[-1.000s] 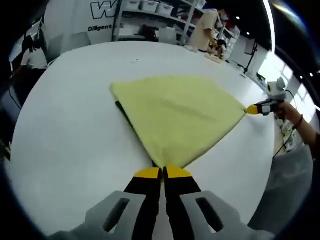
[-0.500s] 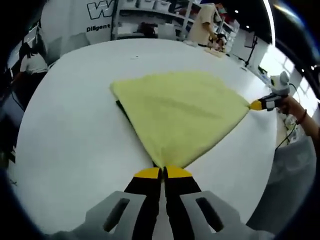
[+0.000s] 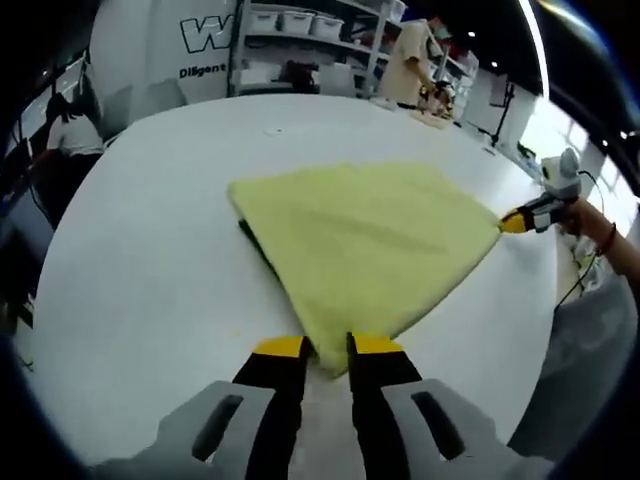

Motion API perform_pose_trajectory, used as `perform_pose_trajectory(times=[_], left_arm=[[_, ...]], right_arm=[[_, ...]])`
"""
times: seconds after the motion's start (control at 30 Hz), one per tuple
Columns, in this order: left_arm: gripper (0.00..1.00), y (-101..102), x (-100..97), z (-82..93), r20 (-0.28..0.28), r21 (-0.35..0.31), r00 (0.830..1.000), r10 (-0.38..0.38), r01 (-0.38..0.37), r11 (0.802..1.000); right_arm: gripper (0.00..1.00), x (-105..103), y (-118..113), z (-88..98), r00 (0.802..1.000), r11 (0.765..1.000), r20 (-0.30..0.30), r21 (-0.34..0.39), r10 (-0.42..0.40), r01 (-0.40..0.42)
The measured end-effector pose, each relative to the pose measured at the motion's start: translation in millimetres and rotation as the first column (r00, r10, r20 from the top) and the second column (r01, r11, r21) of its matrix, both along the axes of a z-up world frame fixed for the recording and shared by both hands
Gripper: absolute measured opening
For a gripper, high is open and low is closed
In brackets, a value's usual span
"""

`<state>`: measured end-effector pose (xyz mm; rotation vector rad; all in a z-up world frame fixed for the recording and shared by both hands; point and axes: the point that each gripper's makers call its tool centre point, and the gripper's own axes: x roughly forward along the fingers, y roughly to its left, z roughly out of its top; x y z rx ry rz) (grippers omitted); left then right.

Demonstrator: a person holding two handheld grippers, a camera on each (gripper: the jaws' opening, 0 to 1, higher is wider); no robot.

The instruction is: Fold the garment on the visible template until the final outline fits inside the template.

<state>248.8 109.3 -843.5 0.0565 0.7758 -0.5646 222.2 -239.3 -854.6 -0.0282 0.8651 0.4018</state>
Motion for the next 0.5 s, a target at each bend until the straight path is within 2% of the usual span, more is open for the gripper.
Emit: perform_pose_trajectory(times=[0.13,0.2,0.23,0.3,0.37,0.5], left_arm=[[0.41,-0.3,1.2,8.1,0.021,-0.013,1.000,0.014,-0.014,1.000],[0.43,0.5,0.4,14.6,0.041,0.003,0.999,0.021,-0.021,1.000],[0.48,1.4,0.1,20.0,0.061,0.018,0.998,0.026,-0.027,0.999],[0.59,0.7,-2.1,26.0,0.066,0.016,0.997,0.034,-0.035,0.999],[0.69,-0.2,-4.8,31.9,0.082,0.015,0.996,0.038,-0.039,0.999],[0.77,-2.5,-12.2,41.1,0.095,-0.002,0.995,0.039,-0.039,0.999]], right_arm=[[0.31,5.4,7.0,15.5,0.998,0.995,0.036,0.089,-0.048,0.045],[0.44,5.1,8.8,21.2,0.998,0.995,0.048,0.090,-0.041,0.037],[0.51,4.5,9.9,25.2,0.998,0.996,0.058,0.084,-0.036,0.031],[0.63,3.0,11.7,30.6,0.997,0.998,0.077,0.063,-0.024,0.019],[0.70,0.4,15.5,35.2,0.996,0.998,0.085,0.066,-0.009,0.003],[0.80,-4.6,22.7,43.0,0.995,0.997,0.097,0.081,0.002,-0.010]])
